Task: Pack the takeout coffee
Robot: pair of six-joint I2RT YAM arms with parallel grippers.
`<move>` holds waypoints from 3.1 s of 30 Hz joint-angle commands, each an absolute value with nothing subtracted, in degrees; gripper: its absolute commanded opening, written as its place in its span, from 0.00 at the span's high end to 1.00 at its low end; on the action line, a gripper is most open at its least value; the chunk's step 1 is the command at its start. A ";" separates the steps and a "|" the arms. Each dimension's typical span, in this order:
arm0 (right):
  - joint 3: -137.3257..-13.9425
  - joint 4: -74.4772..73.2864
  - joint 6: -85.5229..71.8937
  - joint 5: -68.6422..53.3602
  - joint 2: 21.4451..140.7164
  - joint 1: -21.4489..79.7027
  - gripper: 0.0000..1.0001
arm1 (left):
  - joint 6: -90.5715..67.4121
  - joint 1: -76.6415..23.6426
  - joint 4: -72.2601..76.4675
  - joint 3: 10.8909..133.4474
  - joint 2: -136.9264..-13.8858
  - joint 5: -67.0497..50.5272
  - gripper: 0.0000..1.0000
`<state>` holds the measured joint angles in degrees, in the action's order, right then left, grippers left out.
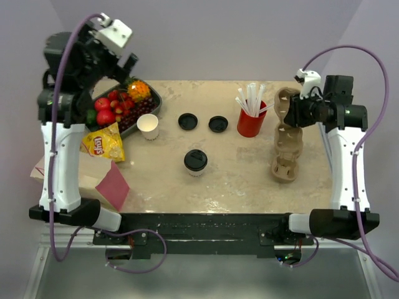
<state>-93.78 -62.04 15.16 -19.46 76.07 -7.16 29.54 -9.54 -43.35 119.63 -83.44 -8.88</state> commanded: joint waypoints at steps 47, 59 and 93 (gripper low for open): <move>-95.89 -46.06 17.76 -24.78 84.64 20.48 0.71 | 74.16 44.21 -75.50 103.84 -72.88 -38.16 0.00; -96.51 -46.23 16.08 -25.31 86.05 20.83 0.71 | 76.64 41.31 -75.67 98.61 -67.94 -29.11 0.00; -89.39 -43.24 11.95 -25.22 82.62 20.83 0.69 | 84.46 35.33 -75.50 89.91 -70.66 -27.77 0.16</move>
<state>-90.11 -45.23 13.15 -25.04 85.95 20.58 81.97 36.16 -75.99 87.33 -69.01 -25.28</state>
